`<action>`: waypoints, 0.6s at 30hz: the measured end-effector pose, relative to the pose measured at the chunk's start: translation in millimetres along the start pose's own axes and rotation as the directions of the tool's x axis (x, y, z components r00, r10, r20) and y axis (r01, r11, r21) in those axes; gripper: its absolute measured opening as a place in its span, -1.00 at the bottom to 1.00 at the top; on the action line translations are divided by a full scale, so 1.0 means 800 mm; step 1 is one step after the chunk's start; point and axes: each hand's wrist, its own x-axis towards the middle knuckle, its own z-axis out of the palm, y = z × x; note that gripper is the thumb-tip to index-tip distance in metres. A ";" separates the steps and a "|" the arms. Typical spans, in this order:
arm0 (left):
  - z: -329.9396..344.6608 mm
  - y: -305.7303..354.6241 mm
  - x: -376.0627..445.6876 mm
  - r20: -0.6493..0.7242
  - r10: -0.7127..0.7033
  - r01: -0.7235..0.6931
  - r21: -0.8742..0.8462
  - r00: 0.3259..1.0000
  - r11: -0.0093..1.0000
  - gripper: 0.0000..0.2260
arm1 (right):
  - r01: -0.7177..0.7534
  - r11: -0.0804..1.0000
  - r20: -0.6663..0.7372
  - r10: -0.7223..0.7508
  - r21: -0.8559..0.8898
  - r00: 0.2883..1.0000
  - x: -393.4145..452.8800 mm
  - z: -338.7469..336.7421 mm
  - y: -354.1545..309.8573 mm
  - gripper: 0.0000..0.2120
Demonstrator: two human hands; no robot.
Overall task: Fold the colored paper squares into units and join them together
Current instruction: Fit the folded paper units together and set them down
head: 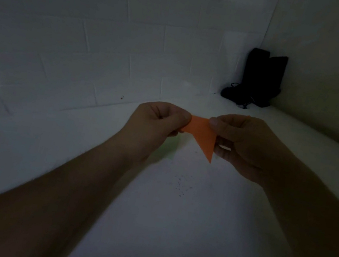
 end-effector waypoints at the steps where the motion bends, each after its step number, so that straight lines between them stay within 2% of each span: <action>1: 0.000 0.000 0.000 -0.004 0.002 -0.002 -0.002 1.000 1.000 -0.87 | -0.002 1.000 0.001 0.002 0.013 1.000 -0.001 -0.001 -0.001 -0.94; 5: -0.001 -0.002 0.001 -0.007 0.005 -0.005 -0.007 1.000 1.000 -0.87 | 0.023 0.999 -0.021 -0.022 0.034 1.000 -0.002 0.000 -0.003 -0.93; 10: 0.000 -0.003 0.002 0.007 0.004 -0.004 -0.013 1.000 1.000 -0.86 | 0.051 0.997 -0.074 -0.055 -0.056 0.996 0.001 -0.004 -0.002 -0.93; 16: -0.002 -0.004 0.004 -0.029 0.037 -0.037 -0.024 0.999 0.999 -0.83 | 0.087 0.996 -0.060 -0.088 -0.018 0.994 0.000 -0.004 -0.003 -0.94; 18: -0.002 -0.003 0.003 -0.035 0.049 -0.050 -0.012 0.998 0.999 -0.81 | 0.048 0.998 -0.064 -0.046 0.031 0.997 0.001 -0.002 -0.005 -0.86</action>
